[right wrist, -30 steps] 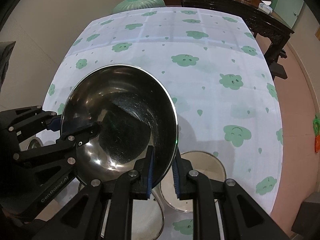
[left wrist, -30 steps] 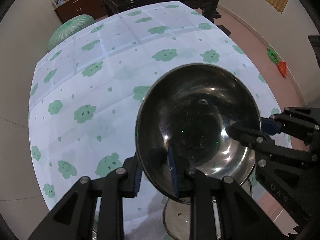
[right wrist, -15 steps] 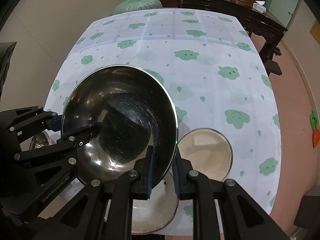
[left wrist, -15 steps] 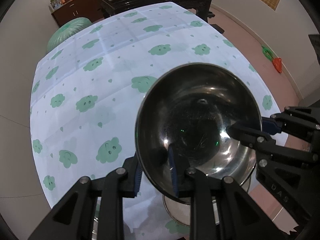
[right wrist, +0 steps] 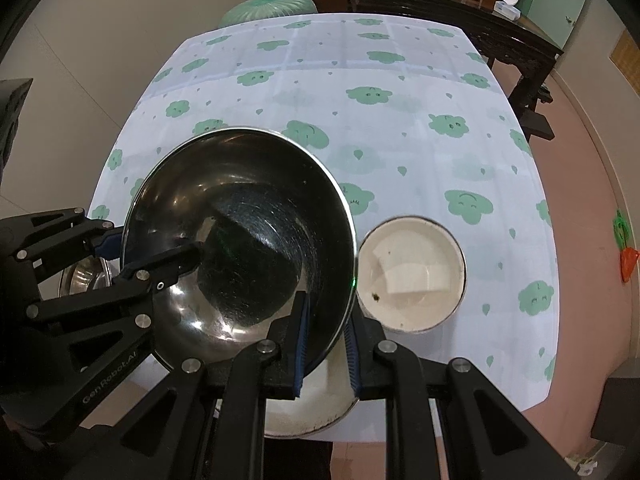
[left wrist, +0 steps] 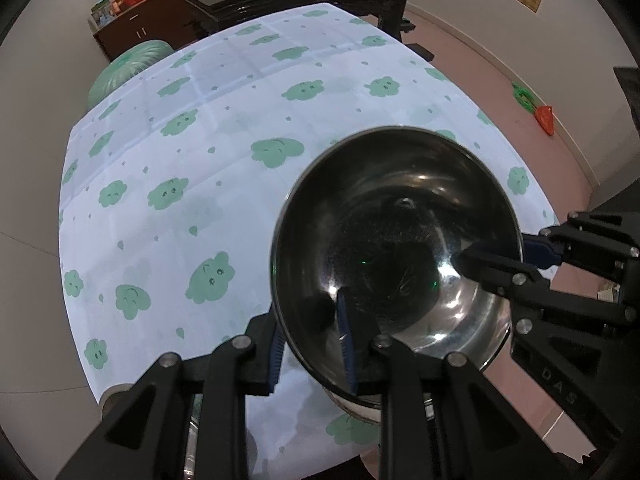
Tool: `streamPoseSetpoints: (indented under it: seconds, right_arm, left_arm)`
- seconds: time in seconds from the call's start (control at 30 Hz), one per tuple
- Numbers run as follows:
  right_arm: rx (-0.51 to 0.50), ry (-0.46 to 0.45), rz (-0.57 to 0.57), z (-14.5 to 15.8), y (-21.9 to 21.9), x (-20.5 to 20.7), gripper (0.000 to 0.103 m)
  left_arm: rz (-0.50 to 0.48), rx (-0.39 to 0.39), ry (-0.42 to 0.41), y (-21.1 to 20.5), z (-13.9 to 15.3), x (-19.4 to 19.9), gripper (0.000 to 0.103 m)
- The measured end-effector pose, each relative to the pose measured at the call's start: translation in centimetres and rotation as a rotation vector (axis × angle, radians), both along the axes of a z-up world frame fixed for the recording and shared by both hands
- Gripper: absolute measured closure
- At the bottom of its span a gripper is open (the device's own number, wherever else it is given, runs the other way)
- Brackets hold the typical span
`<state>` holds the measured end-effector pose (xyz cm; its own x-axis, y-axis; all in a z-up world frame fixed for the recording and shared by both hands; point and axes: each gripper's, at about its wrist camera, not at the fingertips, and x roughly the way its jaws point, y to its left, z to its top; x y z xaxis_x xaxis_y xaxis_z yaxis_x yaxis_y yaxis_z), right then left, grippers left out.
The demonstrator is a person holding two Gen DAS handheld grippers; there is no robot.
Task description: Organize plates and bowls
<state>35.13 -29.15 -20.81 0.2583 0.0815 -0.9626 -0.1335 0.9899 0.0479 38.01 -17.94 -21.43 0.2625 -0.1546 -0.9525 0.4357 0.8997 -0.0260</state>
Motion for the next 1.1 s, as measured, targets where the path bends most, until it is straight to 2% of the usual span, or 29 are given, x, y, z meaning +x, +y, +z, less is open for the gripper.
streamPoseSetpoints:
  seconds: [0.53, 1.1]
  right_arm:
    - [-0.01, 0.039, -0.031, -0.9, 0.3, -3.5, 0.084]
    - [-0.011, 0.07, -0.047, -2.2, 0.3, -4.8, 0.084]
  left_arm:
    - [-0.046, 0.012, 0.022, -0.3, -1.1, -3.0, 0.081]
    - [-0.082, 0.04, 0.052, -0.5, -2.7, -4.3, 0.081]
